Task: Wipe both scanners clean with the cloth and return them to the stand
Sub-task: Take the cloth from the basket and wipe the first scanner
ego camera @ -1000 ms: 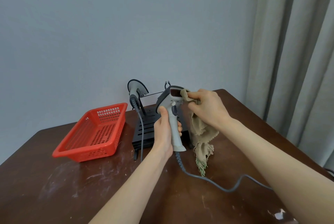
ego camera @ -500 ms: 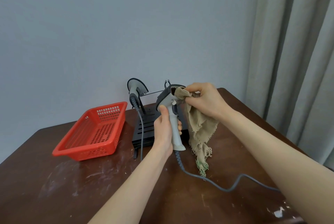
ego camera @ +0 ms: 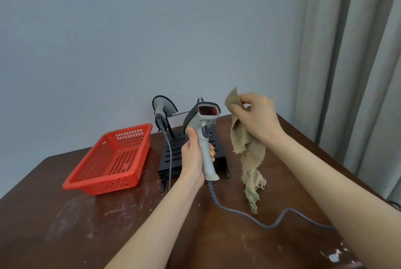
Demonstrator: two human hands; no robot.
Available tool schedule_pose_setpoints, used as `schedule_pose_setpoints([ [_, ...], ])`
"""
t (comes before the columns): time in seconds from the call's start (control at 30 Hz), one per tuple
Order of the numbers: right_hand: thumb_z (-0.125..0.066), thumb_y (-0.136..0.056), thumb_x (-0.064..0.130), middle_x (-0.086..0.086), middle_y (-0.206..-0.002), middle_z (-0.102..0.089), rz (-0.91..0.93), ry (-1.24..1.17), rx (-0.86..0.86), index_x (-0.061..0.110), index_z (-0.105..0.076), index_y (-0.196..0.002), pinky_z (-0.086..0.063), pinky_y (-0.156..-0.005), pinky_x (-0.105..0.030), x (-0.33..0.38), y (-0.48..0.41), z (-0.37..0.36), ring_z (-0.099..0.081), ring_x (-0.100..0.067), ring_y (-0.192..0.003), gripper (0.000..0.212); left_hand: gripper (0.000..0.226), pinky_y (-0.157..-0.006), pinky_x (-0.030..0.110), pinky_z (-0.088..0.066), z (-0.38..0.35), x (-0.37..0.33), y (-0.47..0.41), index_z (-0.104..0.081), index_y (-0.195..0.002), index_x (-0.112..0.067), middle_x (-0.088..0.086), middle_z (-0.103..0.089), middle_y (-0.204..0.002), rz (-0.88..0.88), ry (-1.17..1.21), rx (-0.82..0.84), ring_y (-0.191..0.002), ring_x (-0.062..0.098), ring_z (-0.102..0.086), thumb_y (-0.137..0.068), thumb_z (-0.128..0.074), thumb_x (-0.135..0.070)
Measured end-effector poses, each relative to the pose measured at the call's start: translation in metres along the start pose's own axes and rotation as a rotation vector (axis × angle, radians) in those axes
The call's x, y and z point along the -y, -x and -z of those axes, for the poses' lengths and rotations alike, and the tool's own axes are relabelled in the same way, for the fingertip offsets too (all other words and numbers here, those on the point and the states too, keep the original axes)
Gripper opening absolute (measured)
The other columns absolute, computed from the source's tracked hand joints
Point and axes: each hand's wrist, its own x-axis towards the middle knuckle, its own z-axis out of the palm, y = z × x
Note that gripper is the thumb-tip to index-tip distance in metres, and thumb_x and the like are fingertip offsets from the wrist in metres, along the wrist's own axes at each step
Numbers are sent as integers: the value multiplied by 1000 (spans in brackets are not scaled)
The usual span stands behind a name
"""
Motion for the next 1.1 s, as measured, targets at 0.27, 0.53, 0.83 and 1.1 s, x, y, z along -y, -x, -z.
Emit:
schedule_pose_setpoints([
  [0.27,-55,-87,7,3,-82,-55,163,-86,167,13,-72,-79,-33,-63,-23,10,13,-20,-49,-5,-67,19,58,-45,26,-45,-8,3,6,-59,-81,-8,2,-58,-52,-23,-90,-38,-45,15,-53,-95,-33,-57],
  [0.53,-57,-82,10,-6,-86,-64,111,-39,195,17,-73,-81,-47,-73,-38,6,4,-8,-58,-23,-78,18,56,-42,25,-40,-3,3,6,-57,-85,-6,4,-53,-53,-25,-59,-6,-42,14,-47,-94,-34,-56],
  [0.83,-49,-73,7,-11,-63,-49,39,-151,263,8,-55,-66,-34,-58,-29,13,4,-12,-38,-12,-59,9,59,-44,26,-43,-4,7,6,-58,-78,-6,4,-57,-54,-76,-132,-18,-44,14,-51,-94,-34,-57],
  [1.1,-51,-77,14,-6,-60,-54,23,78,245,7,-58,-70,-40,-58,-34,1,-2,-9,-47,-22,-61,12,58,-44,25,-40,-3,9,8,-56,-80,-6,5,-54,-55,-70,-102,-12,-43,13,-48,-93,-35,-58],
])
